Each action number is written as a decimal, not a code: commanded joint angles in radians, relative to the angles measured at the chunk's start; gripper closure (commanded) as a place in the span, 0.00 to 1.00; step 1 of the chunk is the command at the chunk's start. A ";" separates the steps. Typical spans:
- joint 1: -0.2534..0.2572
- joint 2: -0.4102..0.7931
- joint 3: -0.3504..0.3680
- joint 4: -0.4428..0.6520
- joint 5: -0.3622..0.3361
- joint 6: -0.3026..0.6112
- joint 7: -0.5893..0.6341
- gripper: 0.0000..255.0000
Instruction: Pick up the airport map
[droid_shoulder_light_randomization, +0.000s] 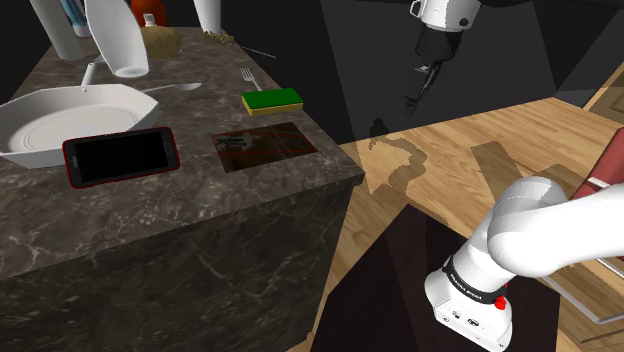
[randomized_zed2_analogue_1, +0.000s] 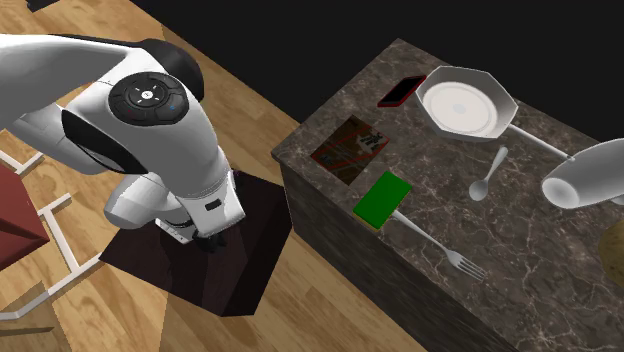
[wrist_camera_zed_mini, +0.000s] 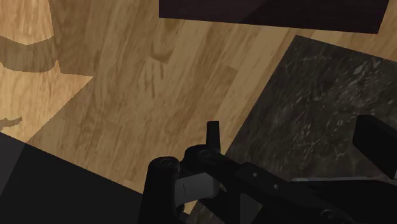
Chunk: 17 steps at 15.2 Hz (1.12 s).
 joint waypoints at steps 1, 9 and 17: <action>0.000 0.000 0.000 0.000 0.000 0.000 0.000 0.00; 0.056 0.153 0.138 0.093 0.112 0.051 0.158 0.00; 0.096 0.351 0.267 0.253 0.176 0.095 0.311 0.00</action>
